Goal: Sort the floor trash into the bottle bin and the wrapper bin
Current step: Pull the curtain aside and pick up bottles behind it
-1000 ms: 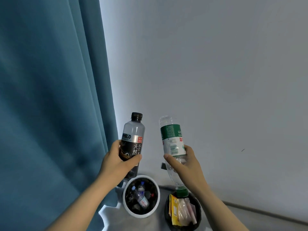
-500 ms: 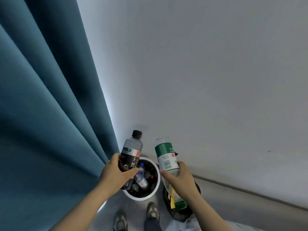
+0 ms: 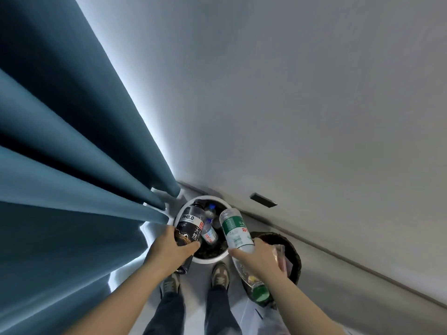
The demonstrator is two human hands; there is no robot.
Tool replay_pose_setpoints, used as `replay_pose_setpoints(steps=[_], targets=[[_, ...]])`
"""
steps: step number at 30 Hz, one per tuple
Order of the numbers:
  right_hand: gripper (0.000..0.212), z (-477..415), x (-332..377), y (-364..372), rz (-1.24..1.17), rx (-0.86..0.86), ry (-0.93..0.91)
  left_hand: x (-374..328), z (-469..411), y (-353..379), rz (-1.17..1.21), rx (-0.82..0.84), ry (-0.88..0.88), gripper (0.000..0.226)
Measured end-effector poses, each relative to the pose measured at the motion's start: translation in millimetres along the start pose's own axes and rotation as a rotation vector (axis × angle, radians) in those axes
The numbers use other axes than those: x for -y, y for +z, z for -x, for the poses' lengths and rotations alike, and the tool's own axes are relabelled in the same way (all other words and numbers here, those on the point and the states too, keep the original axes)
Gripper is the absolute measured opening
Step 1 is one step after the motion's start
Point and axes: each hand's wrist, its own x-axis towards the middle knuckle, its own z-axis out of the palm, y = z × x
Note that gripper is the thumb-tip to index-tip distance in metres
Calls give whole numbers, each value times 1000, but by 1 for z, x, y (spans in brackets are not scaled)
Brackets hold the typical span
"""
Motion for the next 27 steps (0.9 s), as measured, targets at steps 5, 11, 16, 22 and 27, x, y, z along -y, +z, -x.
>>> replay_pose_setpoints(steps=[5,11,16,22,27], targets=[[57,-57,-17,20,10,5,77,9,-47,28,-89,21,-67,53],[60,-106,-33,48,99,68,152,31,-95,59,-147,61,-159,59],[64,-144,-41,75,53,87,196,54,-129,76,-215,98,-187,61],[67,-187,-40,102,42,84,219,83,-163,97,-254,108,-195,60],[79,-214,-41,122,-19,49,203,103,-185,112,-251,83,-177,54]])
